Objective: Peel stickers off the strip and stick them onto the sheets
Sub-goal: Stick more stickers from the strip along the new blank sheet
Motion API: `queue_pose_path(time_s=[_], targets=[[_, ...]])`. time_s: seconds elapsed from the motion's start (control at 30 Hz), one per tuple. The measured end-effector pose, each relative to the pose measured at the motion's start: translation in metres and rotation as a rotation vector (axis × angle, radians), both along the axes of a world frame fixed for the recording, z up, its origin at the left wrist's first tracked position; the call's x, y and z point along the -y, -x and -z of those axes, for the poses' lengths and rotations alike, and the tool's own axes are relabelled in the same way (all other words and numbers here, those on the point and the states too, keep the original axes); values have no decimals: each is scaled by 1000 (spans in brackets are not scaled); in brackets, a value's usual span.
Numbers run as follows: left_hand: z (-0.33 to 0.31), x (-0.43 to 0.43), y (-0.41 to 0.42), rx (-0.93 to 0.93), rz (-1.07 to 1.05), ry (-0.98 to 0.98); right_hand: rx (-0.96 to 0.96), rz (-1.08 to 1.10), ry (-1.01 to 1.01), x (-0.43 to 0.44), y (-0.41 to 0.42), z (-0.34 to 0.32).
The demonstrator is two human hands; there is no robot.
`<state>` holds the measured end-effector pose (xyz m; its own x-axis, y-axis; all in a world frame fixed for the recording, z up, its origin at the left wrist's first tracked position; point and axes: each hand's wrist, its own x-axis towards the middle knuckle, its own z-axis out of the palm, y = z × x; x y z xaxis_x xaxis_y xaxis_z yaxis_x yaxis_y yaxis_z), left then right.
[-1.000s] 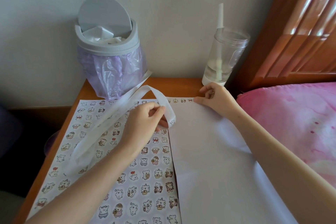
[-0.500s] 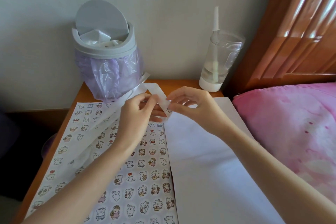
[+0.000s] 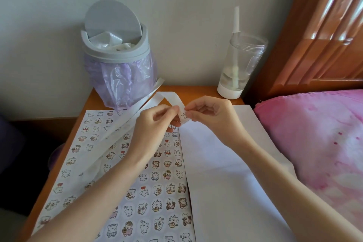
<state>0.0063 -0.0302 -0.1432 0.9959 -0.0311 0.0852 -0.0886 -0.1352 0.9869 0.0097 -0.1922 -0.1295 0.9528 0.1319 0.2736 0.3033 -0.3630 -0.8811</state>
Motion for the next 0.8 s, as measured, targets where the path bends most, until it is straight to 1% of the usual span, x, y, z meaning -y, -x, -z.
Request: queue_pose_path(time_s=[0.2, 0.53, 0.73, 0.8], targets=[[2, 0, -1, -4, 11, 0, 5, 12, 32, 0, 0, 3], [2, 1, 1, 51, 22, -17, 3, 1, 67, 2, 2, 0], [5, 2, 1, 54, 12, -64, 72, 37, 192, 3, 5, 1], [7, 3, 1, 52, -3, -77, 66, 24, 180, 4, 7, 0]])
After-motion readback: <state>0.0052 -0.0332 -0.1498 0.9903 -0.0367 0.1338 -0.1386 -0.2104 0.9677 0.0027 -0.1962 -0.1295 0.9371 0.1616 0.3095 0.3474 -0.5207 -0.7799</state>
